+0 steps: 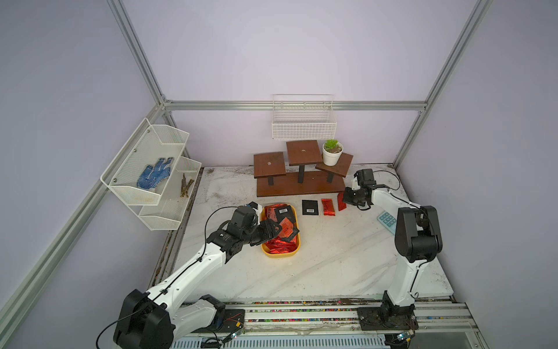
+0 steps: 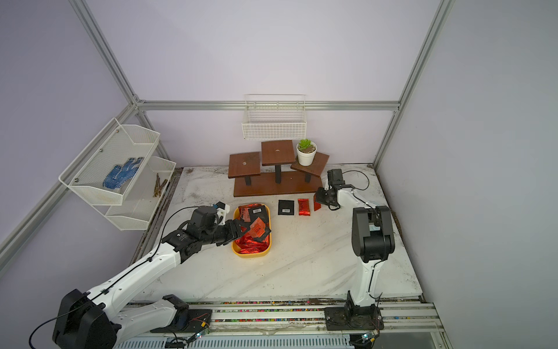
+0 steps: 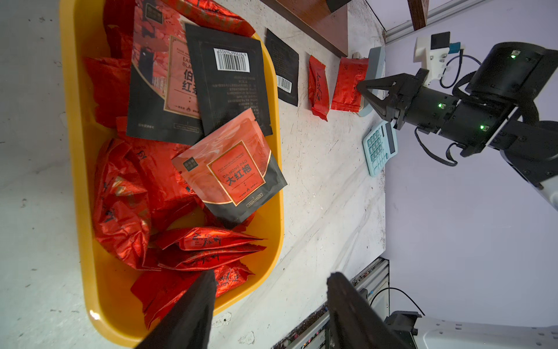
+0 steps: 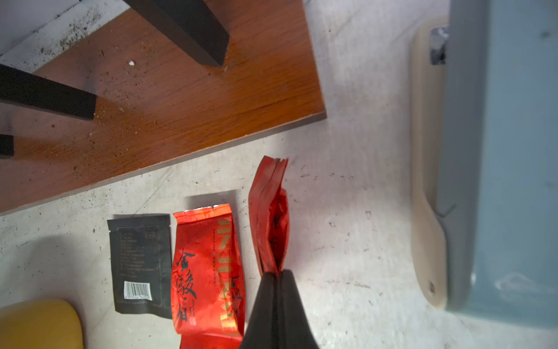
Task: Take the tea bags out of the storage box
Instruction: Place the tea bag at the center of the board.
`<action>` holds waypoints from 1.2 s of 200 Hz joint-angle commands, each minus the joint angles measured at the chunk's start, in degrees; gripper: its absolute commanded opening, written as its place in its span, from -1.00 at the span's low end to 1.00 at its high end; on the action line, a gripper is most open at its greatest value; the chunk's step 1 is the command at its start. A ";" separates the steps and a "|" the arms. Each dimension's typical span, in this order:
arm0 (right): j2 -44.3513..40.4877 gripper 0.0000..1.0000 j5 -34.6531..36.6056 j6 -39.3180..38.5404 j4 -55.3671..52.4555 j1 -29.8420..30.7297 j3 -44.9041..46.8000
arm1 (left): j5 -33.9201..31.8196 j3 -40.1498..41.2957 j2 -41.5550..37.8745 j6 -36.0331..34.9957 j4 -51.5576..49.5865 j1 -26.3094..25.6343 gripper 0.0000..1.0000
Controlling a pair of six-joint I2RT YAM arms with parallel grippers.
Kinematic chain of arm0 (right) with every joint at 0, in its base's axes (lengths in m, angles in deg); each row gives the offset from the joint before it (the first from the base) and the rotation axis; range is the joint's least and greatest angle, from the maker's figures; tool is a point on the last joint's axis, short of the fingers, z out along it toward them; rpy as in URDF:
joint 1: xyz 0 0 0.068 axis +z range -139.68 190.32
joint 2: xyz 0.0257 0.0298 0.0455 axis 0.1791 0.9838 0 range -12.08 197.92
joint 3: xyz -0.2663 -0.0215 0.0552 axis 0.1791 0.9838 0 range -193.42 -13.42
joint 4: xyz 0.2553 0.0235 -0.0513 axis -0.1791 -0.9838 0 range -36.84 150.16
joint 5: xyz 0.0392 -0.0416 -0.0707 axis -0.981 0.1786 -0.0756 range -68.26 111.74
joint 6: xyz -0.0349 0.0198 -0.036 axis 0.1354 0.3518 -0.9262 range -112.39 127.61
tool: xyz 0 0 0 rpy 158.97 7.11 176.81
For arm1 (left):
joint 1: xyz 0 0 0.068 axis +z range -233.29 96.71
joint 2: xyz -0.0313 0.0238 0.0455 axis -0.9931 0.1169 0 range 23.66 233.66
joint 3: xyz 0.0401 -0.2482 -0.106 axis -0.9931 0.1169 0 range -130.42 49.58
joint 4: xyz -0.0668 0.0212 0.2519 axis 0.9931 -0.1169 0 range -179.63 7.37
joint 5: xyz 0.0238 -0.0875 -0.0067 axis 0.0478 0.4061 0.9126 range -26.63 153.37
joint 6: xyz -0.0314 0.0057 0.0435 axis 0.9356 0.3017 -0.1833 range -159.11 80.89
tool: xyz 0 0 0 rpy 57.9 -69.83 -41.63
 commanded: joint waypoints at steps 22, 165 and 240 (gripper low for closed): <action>2.30 -1.00 1.83 -1.79 -2.90 -0.24 -2.24 | 1.26 0.57 -0.50 -0.43 1.68 0.37 0.26; -13.91 -0.21 2.32 1.28 0.41 3.65 7.02 | -2.59 0.69 -2.38 -0.07 -1.42 0.62 0.27; -18.01 -0.06 -10.24 -3.28 -0.12 18.68 9.40 | -4.53 1.20 -6.17 -1.84 -7.52 6.55 0.31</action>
